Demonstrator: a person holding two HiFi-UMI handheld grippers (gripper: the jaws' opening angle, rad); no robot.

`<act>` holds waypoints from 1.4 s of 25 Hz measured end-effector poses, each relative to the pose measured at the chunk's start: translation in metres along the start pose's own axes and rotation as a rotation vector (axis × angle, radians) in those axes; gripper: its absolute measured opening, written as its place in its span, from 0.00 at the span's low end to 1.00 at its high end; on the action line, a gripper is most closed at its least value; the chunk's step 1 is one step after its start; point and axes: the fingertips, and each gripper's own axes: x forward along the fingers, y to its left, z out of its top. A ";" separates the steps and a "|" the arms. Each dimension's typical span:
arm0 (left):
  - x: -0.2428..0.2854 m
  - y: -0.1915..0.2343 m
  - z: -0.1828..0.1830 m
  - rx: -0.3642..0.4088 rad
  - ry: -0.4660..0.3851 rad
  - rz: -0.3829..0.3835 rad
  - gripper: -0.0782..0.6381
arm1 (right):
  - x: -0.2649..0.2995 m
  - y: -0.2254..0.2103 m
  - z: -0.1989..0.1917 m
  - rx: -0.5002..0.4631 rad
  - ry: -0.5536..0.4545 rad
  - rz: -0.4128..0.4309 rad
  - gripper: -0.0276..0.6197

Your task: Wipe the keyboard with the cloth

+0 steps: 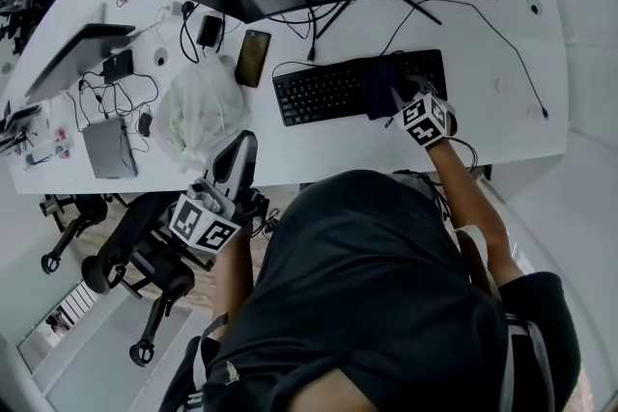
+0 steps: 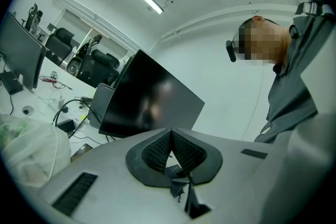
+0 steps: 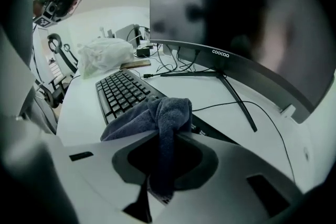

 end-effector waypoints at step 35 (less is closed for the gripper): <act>-0.020 0.024 -0.020 -0.110 -0.036 0.044 0.12 | 0.012 0.042 0.025 -0.112 0.100 0.032 0.14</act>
